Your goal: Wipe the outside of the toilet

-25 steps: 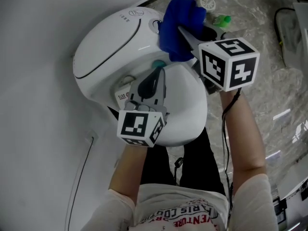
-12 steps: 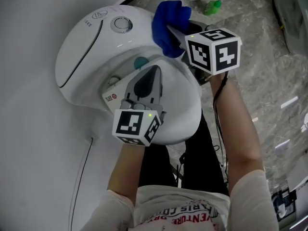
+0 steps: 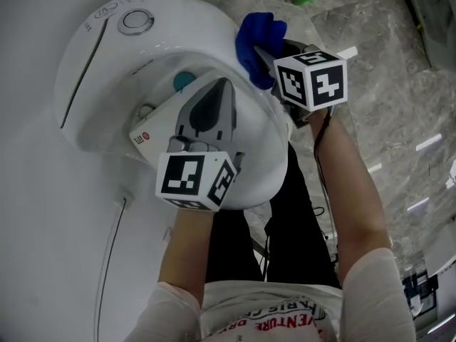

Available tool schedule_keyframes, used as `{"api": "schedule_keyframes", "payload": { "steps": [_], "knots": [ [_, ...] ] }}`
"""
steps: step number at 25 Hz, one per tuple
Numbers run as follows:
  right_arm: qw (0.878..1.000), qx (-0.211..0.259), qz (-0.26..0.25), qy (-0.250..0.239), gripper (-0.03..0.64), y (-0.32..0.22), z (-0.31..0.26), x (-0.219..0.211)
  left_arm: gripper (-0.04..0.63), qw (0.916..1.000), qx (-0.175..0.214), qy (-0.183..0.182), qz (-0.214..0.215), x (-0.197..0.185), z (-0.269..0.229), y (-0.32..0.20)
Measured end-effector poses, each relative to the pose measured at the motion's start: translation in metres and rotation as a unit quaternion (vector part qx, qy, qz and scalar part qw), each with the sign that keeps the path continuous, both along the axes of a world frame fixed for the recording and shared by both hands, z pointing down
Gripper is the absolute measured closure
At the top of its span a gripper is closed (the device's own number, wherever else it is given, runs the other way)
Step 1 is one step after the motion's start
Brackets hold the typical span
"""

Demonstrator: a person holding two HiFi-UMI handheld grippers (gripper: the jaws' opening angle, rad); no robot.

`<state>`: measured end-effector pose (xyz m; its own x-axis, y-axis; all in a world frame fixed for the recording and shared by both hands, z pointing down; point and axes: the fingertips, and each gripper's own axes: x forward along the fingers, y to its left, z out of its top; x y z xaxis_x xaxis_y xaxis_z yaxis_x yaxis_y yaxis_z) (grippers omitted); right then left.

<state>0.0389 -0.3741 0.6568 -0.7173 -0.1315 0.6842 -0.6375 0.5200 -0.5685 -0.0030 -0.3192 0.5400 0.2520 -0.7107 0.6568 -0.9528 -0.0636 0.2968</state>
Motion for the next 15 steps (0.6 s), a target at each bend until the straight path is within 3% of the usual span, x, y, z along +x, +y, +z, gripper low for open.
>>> {"api": "schedule_keyframes", "payload": {
  "steps": [8, 15],
  "knots": [
    [0.999, -0.021, 0.048, 0.015, 0.541, 0.035, 0.026, 0.039, 0.589, 0.999, -0.021, -0.007, 0.038, 0.024, 0.011, 0.03],
    [0.997, -0.012, 0.057, 0.057, 0.541, 0.083, 0.039, 0.076, 0.589, 0.9963, -0.01, -0.007, 0.086, 0.043, 0.008, 0.056]
  ]
}}
